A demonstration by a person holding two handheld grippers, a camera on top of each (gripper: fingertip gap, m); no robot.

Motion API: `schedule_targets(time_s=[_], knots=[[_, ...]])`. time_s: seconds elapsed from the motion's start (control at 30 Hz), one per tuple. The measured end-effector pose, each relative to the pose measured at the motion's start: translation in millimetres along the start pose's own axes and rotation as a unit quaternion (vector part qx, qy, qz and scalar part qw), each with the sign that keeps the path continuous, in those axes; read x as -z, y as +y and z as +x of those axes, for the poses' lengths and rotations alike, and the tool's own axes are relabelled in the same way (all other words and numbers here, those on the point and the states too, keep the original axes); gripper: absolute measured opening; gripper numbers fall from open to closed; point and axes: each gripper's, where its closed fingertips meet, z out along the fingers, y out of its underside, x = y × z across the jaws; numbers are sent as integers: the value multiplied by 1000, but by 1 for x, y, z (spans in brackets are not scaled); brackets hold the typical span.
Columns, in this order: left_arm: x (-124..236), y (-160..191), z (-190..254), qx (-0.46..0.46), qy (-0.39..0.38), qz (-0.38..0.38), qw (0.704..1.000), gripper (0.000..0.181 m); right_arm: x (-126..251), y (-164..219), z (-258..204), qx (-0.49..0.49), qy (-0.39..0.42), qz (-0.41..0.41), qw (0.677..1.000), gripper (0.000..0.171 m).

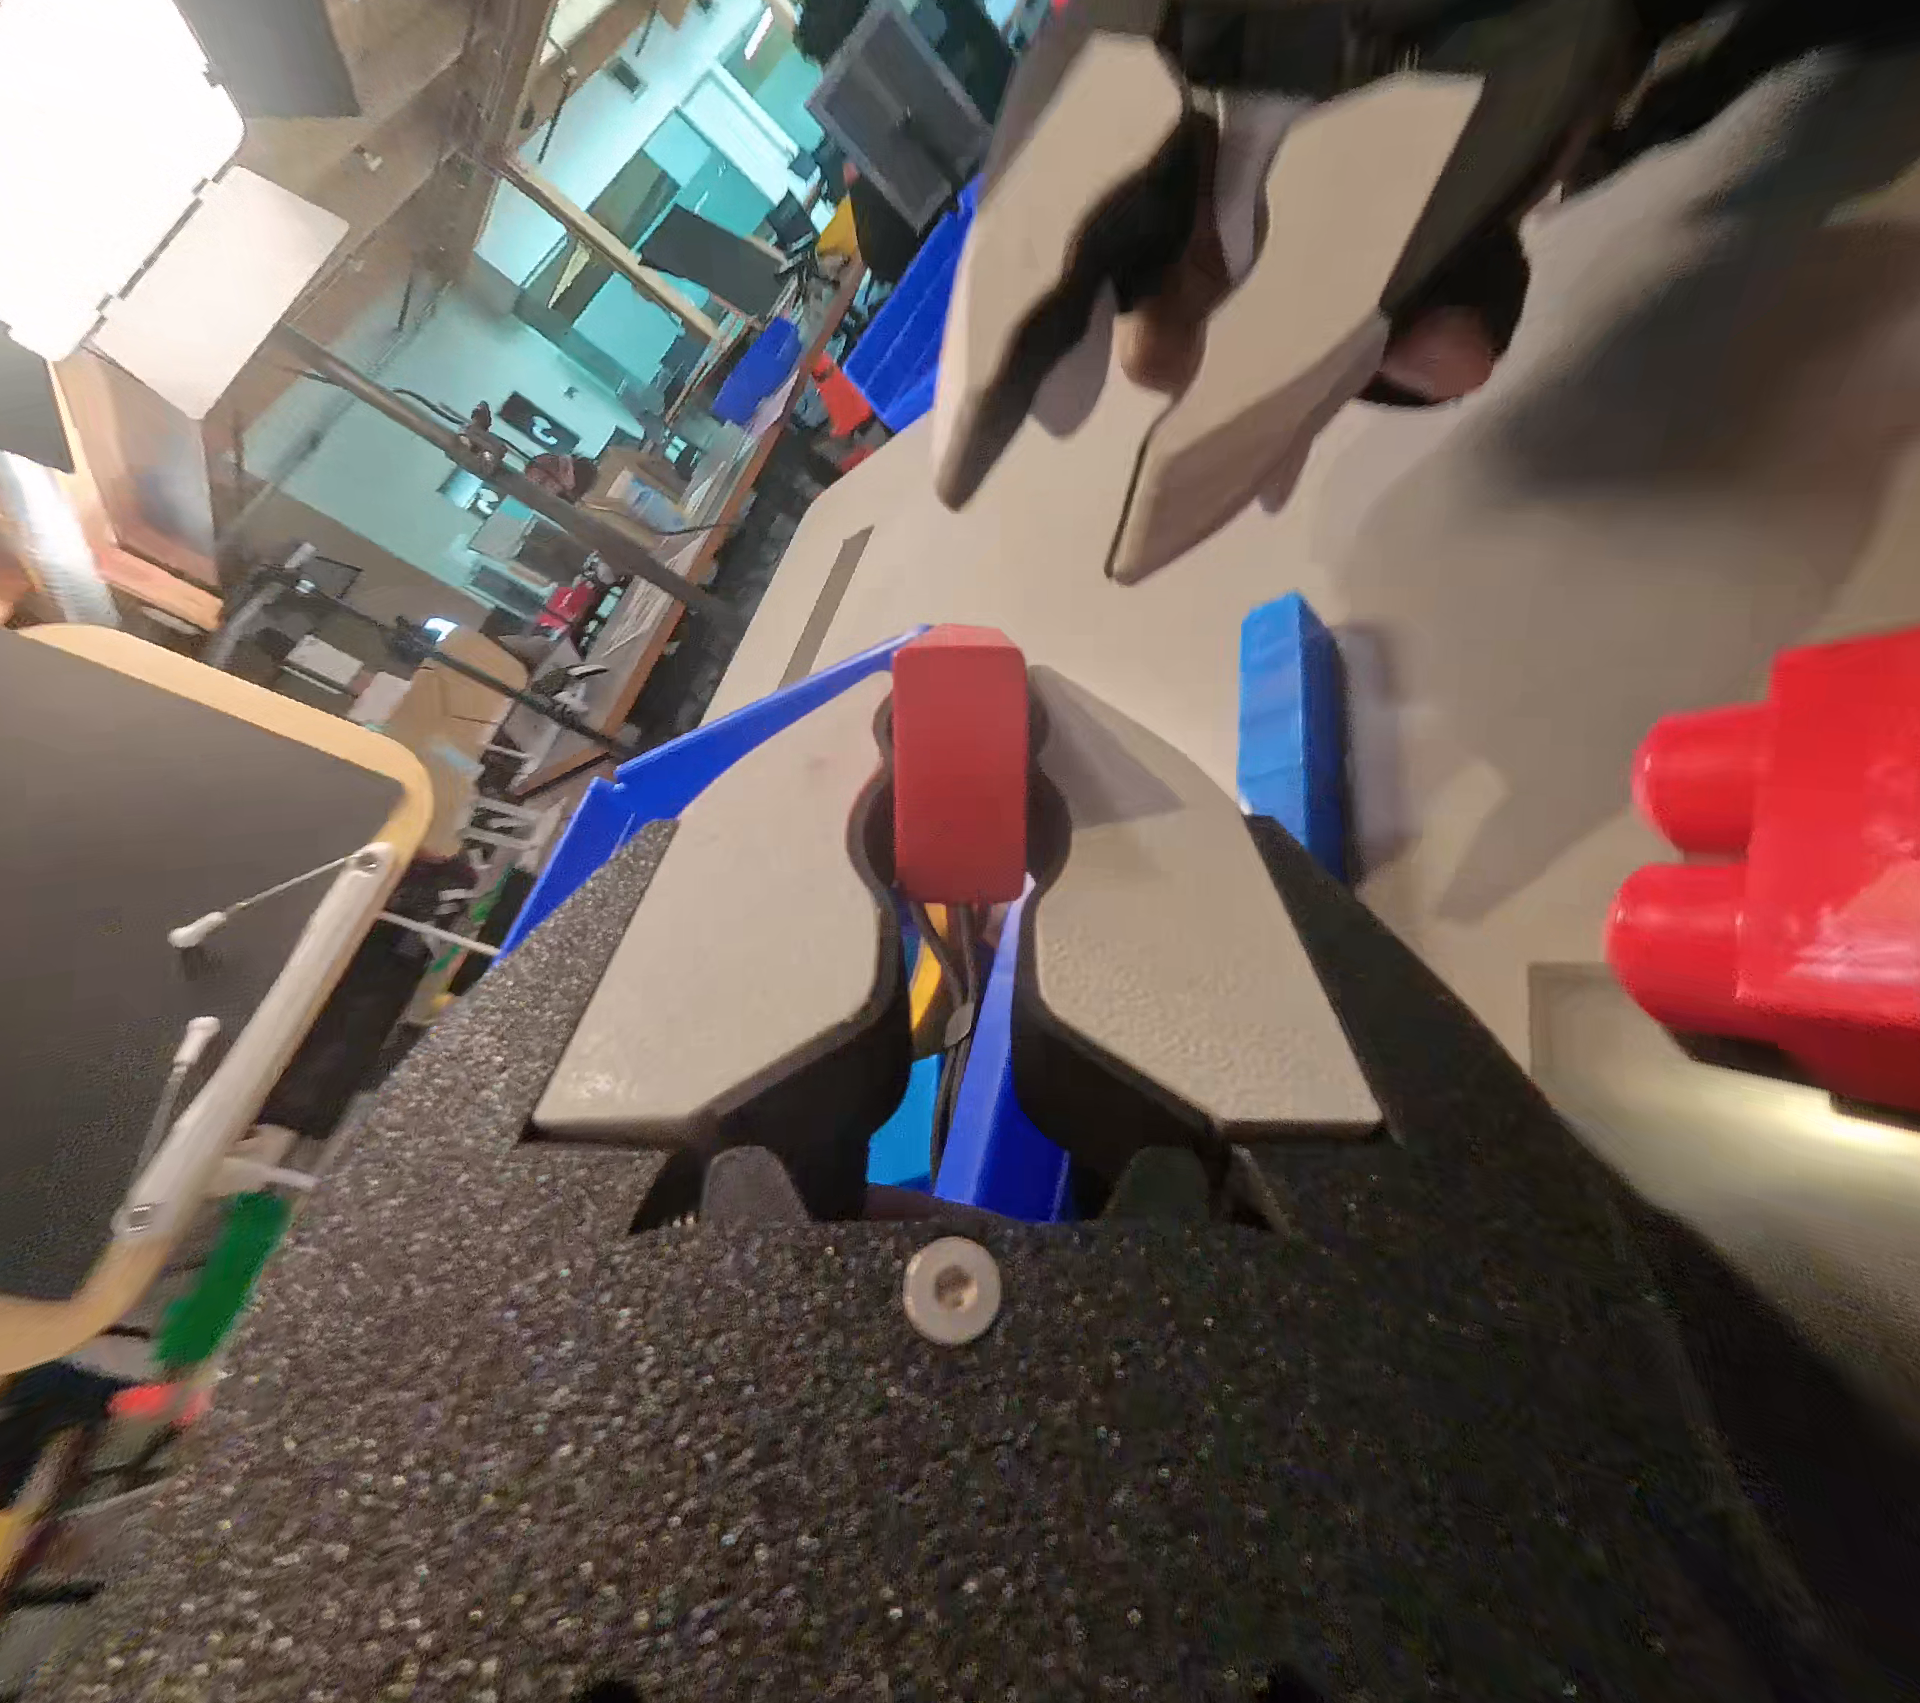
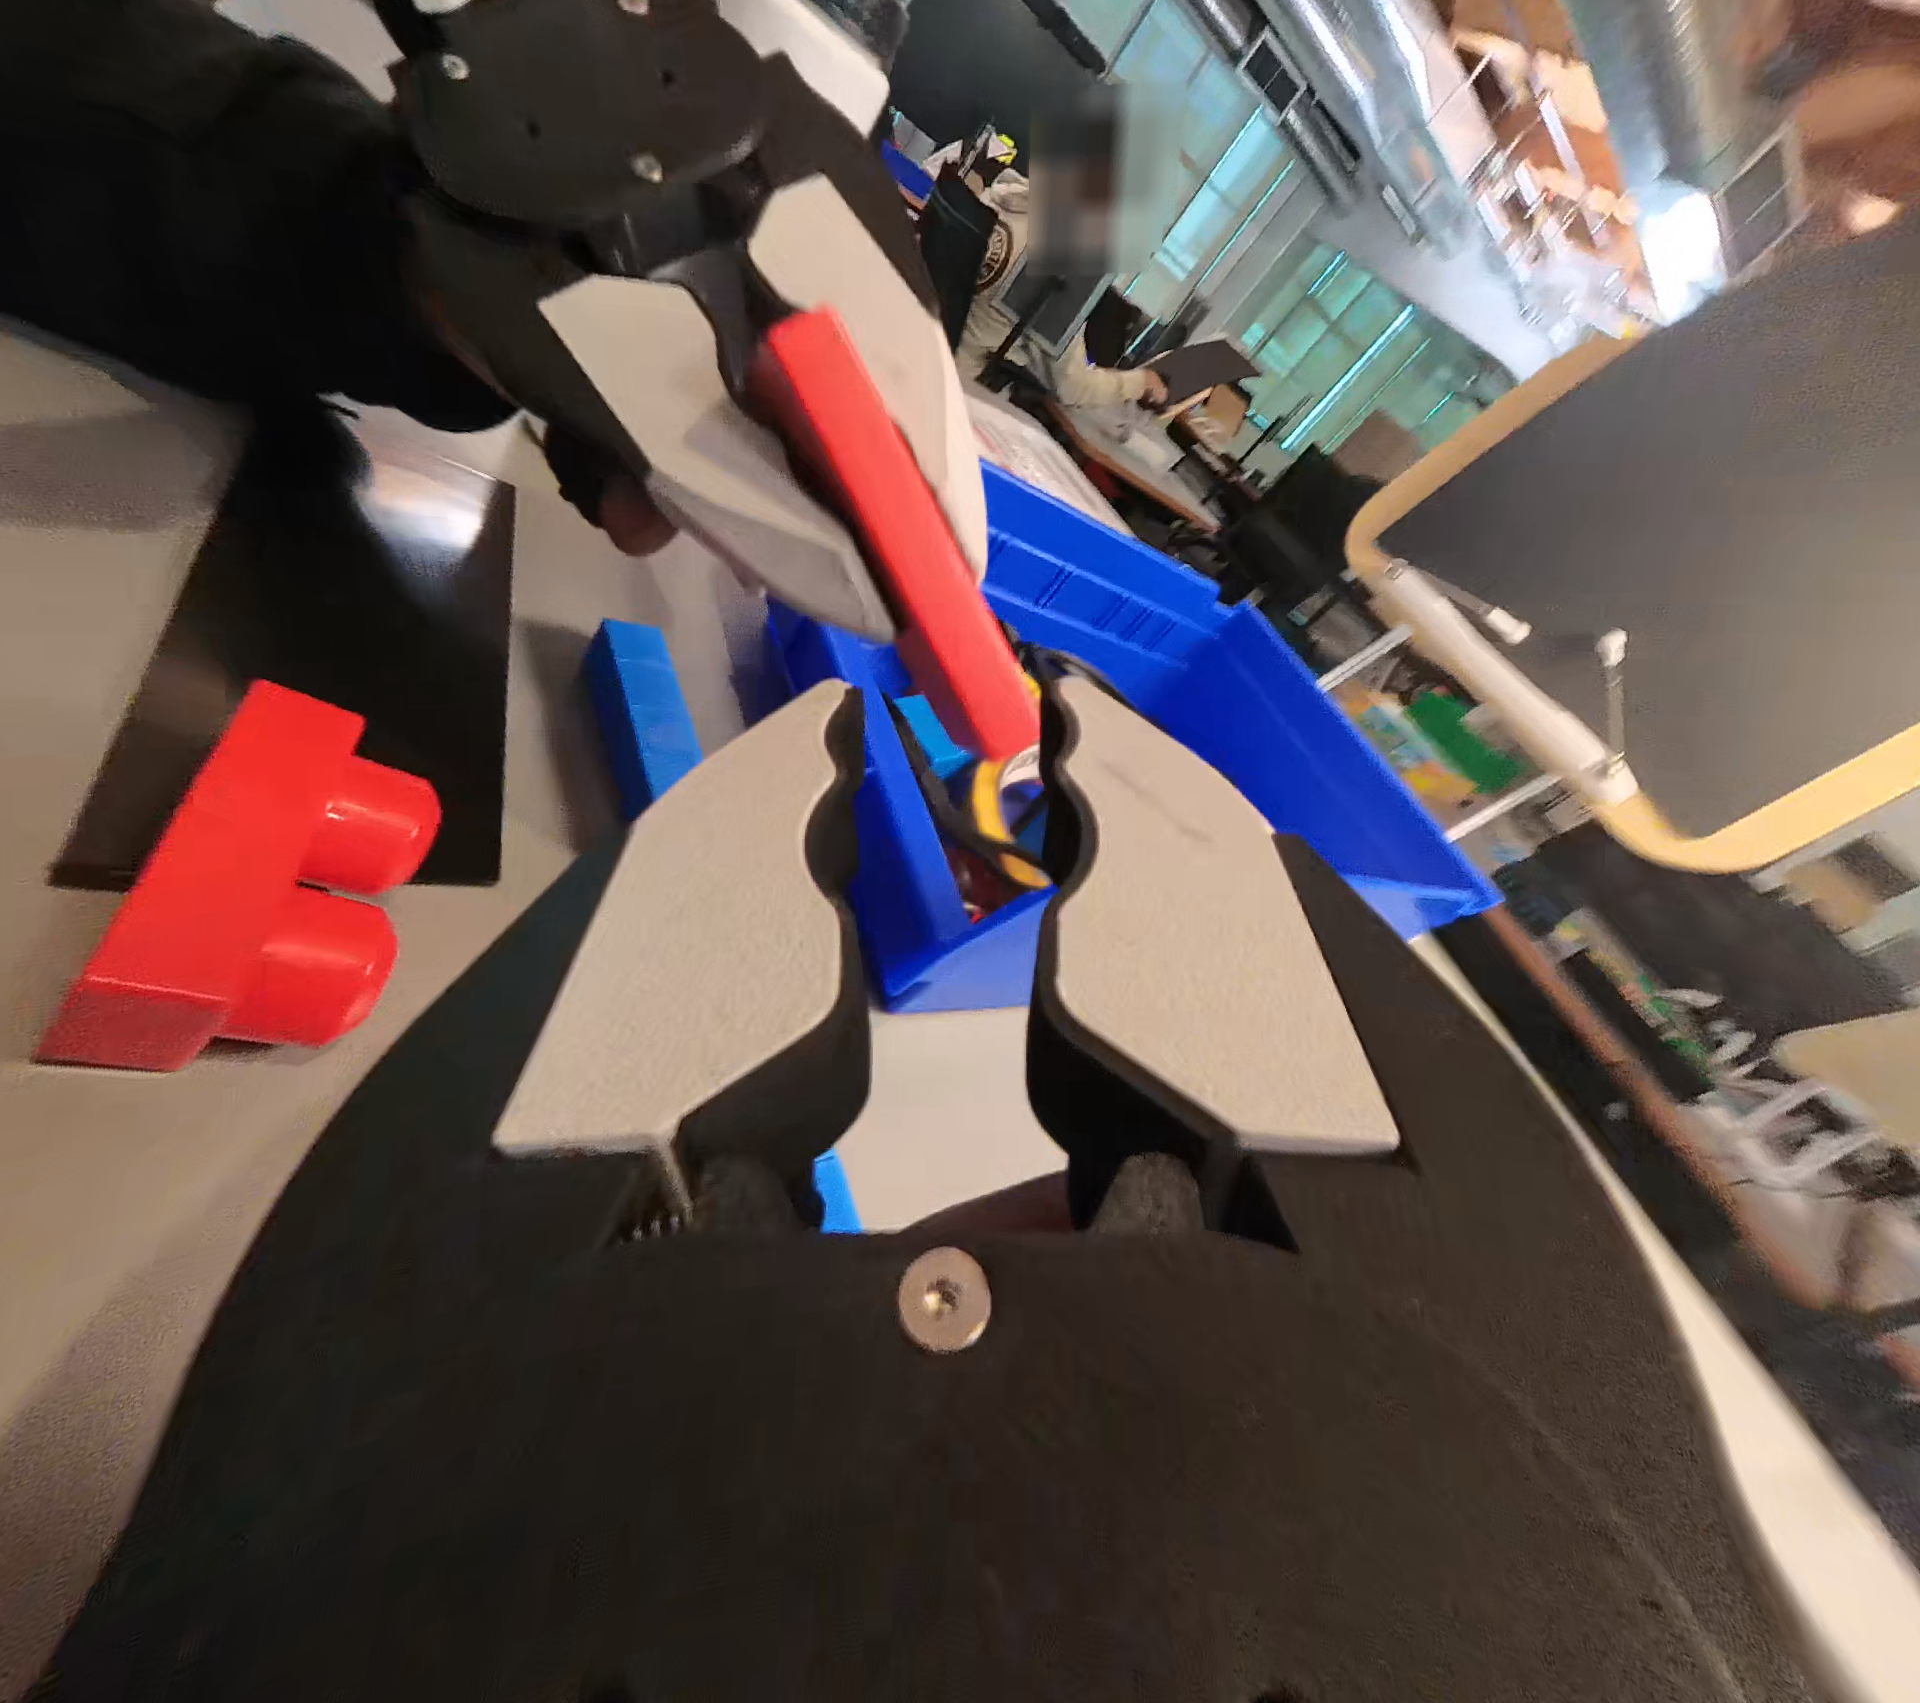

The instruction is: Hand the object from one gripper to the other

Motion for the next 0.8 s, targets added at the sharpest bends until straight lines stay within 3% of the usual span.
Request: schedule_targets(time_s=[0.2, 0.47, 0.57, 0.67, 0.8], knots=[[-8, 12, 23, -117, 18, -54, 991, 18, -4, -14, -23, 119, -2, 10, 993, 35], [-13, 13, 39, -159, 41, -67, 984, 18, -14, -19, -49, 155, -49, 5, 987, 34], [-13, 11, 42, -162, 46, -61, 984, 18, -18, -15, -57, 163, -65, -8, 984, 17], [-12, 7, 44, -153, 52, -45, 986, 21, -15, -18, -56, 148, -64, 5, 987, 16], [-8, -3, 37, -61, 60, -16, 996, 47, -5, -27, -41, 54, -60, 42, 996, 16]])
